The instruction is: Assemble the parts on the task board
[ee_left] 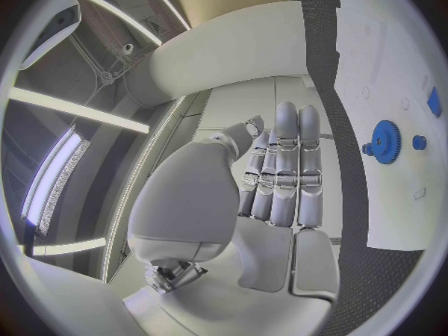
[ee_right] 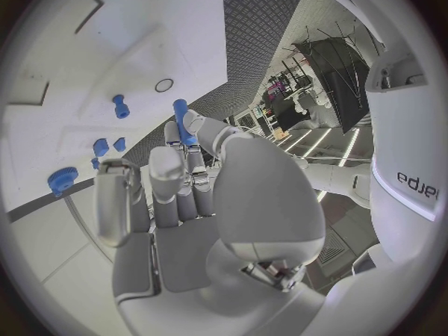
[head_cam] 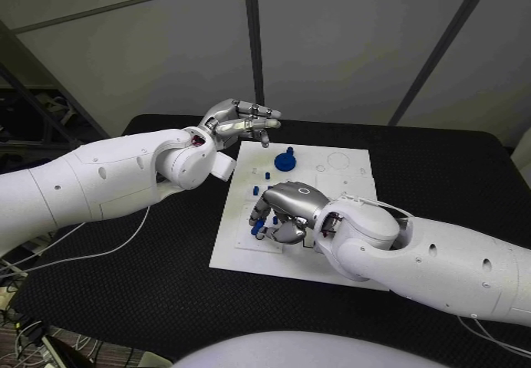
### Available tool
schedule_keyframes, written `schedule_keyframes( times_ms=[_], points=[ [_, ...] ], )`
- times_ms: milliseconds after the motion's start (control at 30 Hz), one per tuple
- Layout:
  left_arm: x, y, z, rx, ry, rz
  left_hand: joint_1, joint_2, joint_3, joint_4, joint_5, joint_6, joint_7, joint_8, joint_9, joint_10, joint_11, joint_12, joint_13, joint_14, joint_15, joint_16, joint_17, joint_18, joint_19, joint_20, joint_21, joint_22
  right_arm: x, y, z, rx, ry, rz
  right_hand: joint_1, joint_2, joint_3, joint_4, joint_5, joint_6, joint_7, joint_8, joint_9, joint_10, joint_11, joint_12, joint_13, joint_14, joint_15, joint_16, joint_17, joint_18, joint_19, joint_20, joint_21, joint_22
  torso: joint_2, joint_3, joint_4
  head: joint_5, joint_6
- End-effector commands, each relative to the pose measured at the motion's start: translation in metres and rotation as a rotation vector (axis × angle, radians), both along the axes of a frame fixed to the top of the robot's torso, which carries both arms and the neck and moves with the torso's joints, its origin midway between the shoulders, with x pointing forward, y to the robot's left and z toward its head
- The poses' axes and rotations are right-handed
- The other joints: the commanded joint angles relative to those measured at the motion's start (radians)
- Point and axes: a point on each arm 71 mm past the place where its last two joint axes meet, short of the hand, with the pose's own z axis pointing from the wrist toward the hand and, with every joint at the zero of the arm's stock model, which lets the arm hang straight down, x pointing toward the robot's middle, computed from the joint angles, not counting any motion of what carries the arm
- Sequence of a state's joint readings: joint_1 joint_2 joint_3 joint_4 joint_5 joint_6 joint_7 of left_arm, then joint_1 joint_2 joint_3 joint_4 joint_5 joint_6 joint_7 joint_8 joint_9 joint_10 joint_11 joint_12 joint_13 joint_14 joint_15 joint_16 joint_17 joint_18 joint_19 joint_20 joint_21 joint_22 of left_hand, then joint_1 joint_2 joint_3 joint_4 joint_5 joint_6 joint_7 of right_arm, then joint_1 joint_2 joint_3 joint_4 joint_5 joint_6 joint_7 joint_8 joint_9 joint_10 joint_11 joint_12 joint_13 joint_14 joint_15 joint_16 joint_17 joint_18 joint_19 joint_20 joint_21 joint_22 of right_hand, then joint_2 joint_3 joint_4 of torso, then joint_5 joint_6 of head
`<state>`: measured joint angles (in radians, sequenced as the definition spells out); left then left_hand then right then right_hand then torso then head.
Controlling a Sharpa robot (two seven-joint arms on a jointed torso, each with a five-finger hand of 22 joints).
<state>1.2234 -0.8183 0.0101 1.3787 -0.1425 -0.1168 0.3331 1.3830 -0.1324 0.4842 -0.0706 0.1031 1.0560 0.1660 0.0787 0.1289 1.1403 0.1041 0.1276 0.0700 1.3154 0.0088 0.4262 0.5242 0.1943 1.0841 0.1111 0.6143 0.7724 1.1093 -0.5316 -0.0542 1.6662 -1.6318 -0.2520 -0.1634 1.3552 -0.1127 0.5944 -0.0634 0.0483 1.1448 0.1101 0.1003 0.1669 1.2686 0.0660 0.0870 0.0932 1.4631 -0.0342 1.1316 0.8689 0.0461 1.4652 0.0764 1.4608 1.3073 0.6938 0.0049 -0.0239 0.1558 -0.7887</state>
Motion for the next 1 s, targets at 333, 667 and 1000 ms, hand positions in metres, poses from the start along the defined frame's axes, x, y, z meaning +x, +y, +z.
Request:
schedule_keyframes(
  times_ms=[333,667,1000],
  points=[
    [0.0,-0.002,0.001,-0.01,-0.002,-0.013,0.003,0.01,-0.006,0.001,-0.007,-0.001,0.003,-0.004,-0.001,-0.004,-0.001,0.004,-0.001,0.002,0.004,-0.007,-0.002,-0.012,-0.004,0.0,-0.005,-0.001,0.004,0.003,-0.013,-0.075,-0.011,0.009,0.002,0.009,-0.001,-0.004,0.004,-0.004,0.006,-0.008,0.001,0.02,-0.018,-0.007,0.002,-0.002,-0.004,-0.005,-0.004,-0.014,0.041,-0.007,-0.006,0.16,0.0,0.0014,-0.001,0.007,-0.008],
    [0.001,-0.001,0.001,-0.009,-0.001,-0.012,0.003,0.01,-0.007,0.001,-0.007,-0.001,0.003,-0.004,-0.002,-0.004,-0.001,0.004,0.0,0.002,0.004,-0.008,-0.002,-0.012,-0.004,0.0,-0.006,-0.001,0.005,0.001,-0.016,-0.125,-0.026,-0.007,0.001,0.009,-0.001,-0.004,0.004,-0.004,0.006,-0.008,0.002,0.02,-0.018,-0.008,0.002,-0.002,-0.004,-0.007,-0.006,-0.013,0.04,-0.007,-0.008,0.158,0.0,0.0006,-0.0003,0.007,-0.012],
    [0.001,0.0,0.001,-0.007,0.0,-0.009,0.003,0.01,-0.007,0.001,-0.007,-0.001,0.003,-0.004,-0.002,-0.004,-0.001,0.004,0.0,0.002,0.004,-0.008,-0.002,-0.012,-0.004,0.0,-0.006,-0.001,0.005,-0.001,-0.016,-0.145,-0.036,-0.011,0.0,0.01,-0.002,-0.003,0.004,-0.004,0.006,-0.008,0.002,0.02,-0.018,-0.008,0.002,-0.002,-0.003,-0.005,-0.004,-0.014,0.041,-0.007,-0.006,0.16,-0.001,0.0009,-0.0007,0.008,-0.014]
  ],
)
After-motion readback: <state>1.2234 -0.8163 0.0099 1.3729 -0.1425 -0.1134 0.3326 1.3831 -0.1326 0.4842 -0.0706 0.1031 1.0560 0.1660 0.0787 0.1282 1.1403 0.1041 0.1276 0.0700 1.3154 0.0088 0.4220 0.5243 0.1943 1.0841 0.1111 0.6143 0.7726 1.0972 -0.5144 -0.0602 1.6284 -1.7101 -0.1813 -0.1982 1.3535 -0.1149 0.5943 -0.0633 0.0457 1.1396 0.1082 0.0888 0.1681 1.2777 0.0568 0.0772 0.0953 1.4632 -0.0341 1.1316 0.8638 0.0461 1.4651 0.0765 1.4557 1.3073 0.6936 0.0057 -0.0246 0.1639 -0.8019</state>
